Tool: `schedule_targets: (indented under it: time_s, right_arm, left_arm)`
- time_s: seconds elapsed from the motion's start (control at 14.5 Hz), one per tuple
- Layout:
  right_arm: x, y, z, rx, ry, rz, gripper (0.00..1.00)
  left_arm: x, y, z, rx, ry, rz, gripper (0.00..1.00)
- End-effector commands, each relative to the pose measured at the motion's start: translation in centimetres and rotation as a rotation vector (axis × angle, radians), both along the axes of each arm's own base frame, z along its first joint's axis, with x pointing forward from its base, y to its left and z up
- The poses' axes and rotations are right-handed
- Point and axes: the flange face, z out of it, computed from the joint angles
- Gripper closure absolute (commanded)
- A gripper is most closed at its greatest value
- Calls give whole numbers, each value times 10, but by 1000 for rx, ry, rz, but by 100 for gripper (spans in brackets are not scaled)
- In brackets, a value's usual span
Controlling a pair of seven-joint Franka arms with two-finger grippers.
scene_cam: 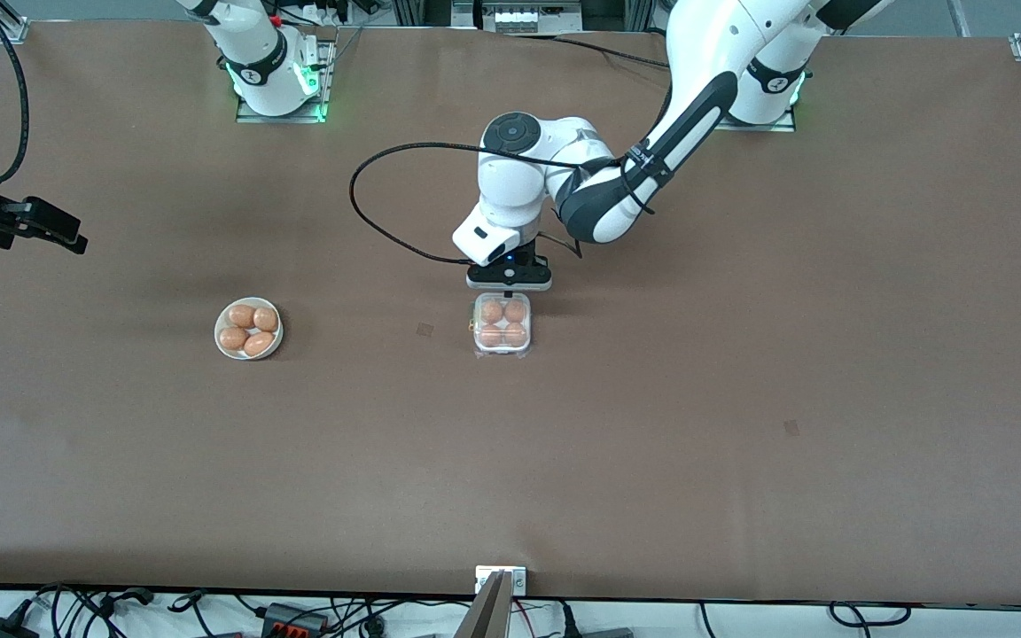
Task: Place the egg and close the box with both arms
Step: 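Push the clear lid down over the eggs with the left gripper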
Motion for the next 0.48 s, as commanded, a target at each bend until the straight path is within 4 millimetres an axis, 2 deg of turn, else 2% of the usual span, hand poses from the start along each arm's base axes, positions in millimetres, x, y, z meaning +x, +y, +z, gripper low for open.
schedule_targets:
  time_s: [0.0, 0.28, 0.41]
  right_arm:
    - [1, -1, 7, 6, -9, 12, 0]
    - [1, 1, 6, 6, -3, 15, 0]
    - [1, 0, 6, 5, -3, 17, 0]
  left_arm:
    - [-3, 8, 29, 96, -17, 6, 99]
    - [-21, 23, 53, 309, 63, -83, 99]
    - [-22, 32, 63, 407, 114, -143, 99]
